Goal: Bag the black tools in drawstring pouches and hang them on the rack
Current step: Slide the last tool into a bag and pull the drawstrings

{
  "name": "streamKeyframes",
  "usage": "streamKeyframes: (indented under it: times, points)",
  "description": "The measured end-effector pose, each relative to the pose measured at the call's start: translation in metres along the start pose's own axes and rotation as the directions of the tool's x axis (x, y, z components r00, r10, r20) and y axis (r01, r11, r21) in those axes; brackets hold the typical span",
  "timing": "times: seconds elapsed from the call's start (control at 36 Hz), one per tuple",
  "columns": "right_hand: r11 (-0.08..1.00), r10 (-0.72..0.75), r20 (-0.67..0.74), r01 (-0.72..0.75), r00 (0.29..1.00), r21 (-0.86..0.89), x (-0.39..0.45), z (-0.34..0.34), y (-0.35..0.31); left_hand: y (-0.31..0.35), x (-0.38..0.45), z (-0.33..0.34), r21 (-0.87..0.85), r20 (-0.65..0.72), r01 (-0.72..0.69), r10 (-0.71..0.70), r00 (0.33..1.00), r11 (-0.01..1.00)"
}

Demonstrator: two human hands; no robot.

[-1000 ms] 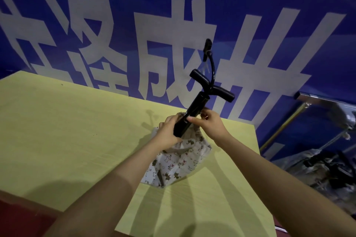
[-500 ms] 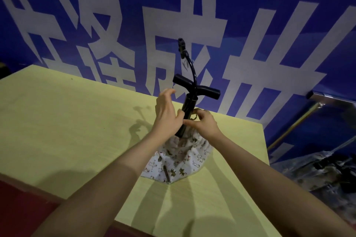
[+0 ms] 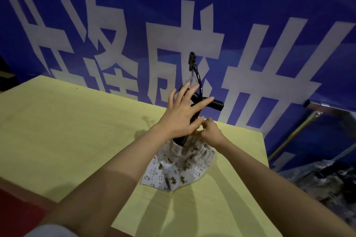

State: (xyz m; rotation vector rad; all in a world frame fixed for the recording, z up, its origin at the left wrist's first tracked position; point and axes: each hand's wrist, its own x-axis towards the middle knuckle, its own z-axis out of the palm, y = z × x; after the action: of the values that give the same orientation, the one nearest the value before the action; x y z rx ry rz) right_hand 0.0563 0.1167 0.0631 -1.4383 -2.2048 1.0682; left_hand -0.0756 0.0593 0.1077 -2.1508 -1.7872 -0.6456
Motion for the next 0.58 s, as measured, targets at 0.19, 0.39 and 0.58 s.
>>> streamKeyframes:
  times: [0.19, 0.39, 0.58]
  points:
    - [0.995, -0.070, -0.099, 0.063, 0.993, -0.077, -0.004, -0.003, -0.006, -0.006, 0.010, -0.004, 0.071, -0.040, 0.144, -0.142, 0.989, 0.987]
    - [0.972, -0.236, -0.390, 0.213, 0.890, -0.103, 0.000, -0.020, -0.019, -0.012, 0.002, -0.006, -0.029, -0.072, 0.133, -0.135, 0.988, 0.991]
    - [0.909, -0.129, -0.447, 0.285, 0.885, 0.303, 0.010, -0.052, -0.061, -0.020, 0.018, -0.032, -0.112, -0.064, 0.159, -0.167, 0.984, 0.981]
